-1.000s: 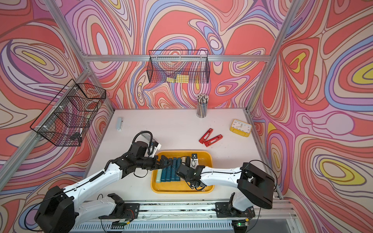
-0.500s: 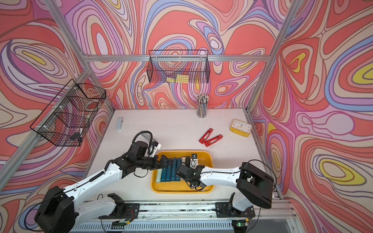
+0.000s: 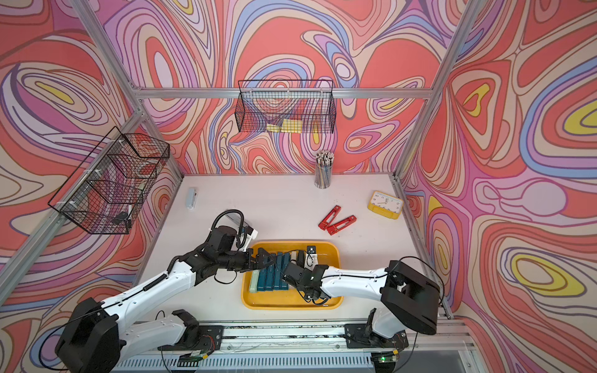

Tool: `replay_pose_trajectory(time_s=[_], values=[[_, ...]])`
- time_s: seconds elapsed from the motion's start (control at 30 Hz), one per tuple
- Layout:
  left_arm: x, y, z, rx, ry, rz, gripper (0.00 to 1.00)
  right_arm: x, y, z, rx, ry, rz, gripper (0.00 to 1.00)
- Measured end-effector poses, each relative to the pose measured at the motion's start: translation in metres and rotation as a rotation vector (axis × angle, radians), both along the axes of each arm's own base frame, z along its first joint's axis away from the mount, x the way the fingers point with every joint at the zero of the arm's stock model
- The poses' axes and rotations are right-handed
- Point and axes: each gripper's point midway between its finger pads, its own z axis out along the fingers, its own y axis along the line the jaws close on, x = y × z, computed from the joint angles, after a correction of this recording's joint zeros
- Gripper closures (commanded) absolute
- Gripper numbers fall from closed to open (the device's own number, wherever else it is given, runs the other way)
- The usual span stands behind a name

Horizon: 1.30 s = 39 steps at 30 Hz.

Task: Put the pruning pliers into the storage box
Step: Place the pruning pliers in the storage box.

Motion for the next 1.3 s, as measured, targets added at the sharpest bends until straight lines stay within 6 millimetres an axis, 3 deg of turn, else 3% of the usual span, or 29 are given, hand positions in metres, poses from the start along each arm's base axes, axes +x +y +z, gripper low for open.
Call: replay_pose_trajectory(time_s=[0.23,0.4,0.6,0.93,1.3], values=[[-0.001,-0.001,0.0,0.001,0.0,-0.004,0.01,0.0,-0.002,0.014,0.025,-0.019,-0.001,0.57],[-0.002,-0.002,0.0,0.003,-0.001,-0.005,0.01,0.001,-0.005,0.036,0.068,-0.056,-0.003,0.59],[-0.002,-0.002,-0.001,0.005,-0.002,-0.003,0.01,0.002,-0.014,0.058,0.089,-0.104,-0.019,0.73],[-0.003,0.001,0.004,0.007,-0.015,0.004,0.01,-0.004,-0.041,0.042,0.001,-0.099,-0.055,0.93],[-0.006,0.006,0.01,0.011,-0.03,0.013,0.01,-0.002,-0.048,0.027,0.005,-0.108,-0.068,1.0]])
